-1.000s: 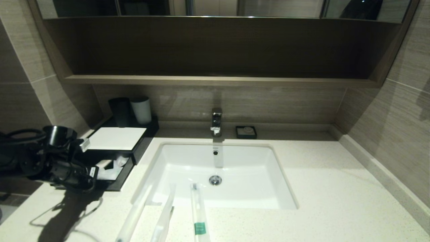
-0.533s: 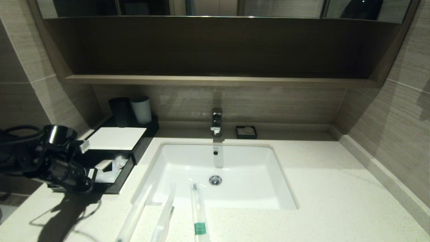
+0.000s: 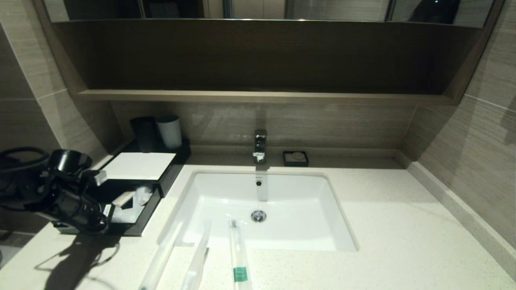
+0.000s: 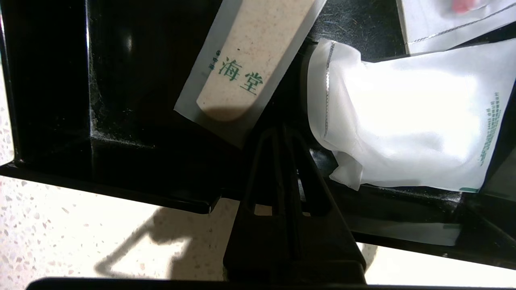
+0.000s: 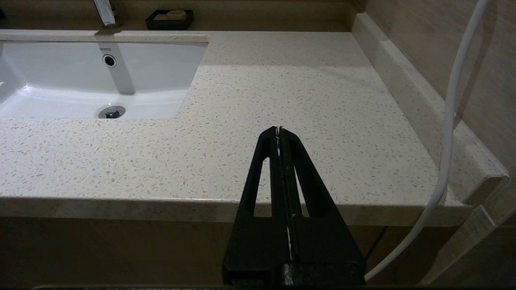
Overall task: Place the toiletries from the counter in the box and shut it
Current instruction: Open the drawer
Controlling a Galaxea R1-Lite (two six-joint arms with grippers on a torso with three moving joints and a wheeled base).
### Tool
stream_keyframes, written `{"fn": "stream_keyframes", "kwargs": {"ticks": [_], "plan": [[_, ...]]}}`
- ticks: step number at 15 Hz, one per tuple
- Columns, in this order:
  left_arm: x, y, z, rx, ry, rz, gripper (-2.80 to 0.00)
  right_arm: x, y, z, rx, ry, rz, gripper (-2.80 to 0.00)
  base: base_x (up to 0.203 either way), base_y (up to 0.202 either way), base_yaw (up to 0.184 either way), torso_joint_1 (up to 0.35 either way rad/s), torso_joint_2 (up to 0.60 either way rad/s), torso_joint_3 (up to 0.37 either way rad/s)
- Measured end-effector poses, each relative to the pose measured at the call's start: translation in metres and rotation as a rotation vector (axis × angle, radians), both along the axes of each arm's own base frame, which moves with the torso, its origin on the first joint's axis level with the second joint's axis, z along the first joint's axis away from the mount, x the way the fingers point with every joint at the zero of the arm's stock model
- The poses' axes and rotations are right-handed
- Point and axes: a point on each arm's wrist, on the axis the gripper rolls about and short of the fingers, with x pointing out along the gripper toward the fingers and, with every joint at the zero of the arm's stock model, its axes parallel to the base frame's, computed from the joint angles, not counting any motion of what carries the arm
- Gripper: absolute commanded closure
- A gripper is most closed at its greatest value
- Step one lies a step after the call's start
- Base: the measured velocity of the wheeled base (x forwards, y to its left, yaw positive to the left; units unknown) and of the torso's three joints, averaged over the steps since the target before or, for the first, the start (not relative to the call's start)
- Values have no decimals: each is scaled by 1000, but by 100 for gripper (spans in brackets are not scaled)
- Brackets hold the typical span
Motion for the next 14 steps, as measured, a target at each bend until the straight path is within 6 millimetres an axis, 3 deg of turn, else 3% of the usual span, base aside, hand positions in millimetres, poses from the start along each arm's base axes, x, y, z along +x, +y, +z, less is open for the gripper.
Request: {"fn": "stream_keyframes", "kwargs": {"ticks": [6, 14], "plan": [[-1, 0, 7, -5, -7, 5, 0, 0, 0, 0, 0, 0, 0, 0, 0, 0, 0, 0, 0, 0], [7, 1, 31, -45, -141, 100, 0, 0, 0, 0, 0, 0, 0, 0, 0, 0, 0, 0, 0, 0]]}}
